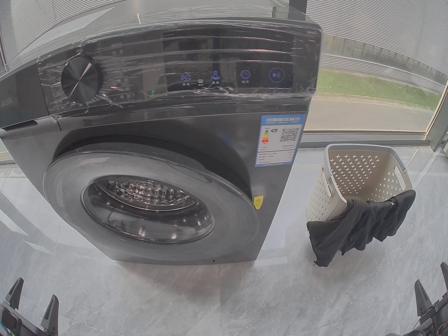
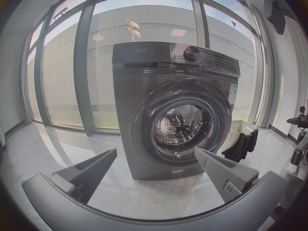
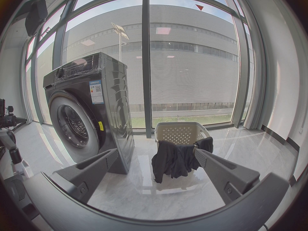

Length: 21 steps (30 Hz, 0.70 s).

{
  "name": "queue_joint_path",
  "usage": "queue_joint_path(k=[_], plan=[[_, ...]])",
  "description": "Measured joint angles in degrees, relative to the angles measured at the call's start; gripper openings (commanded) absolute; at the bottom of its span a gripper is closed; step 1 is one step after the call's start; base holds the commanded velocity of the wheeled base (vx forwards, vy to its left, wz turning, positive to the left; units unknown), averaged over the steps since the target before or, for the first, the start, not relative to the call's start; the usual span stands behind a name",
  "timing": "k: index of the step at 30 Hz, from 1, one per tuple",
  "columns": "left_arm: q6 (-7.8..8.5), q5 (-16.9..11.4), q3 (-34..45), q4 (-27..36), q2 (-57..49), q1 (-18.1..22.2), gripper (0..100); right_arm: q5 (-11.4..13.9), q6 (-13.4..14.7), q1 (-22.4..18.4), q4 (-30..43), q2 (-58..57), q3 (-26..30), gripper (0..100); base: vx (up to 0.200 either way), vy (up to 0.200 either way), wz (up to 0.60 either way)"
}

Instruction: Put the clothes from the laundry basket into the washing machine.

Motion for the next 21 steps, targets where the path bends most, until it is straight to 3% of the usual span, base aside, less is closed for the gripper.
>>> queue_joint_path(k=[7,21], plan=[[-0.07,0.0,0.0,0.0,0.0,0.0,100,0.0,0.0,0.0,0.0,0.0,0.0,100,0.0,0.2,0.0],[-0.07,0.0,0.0,0.0,0.0,0.0,100,0.0,0.0,-0.1,0.0,0.0,0.0,100,0.0,0.0,0.0]])
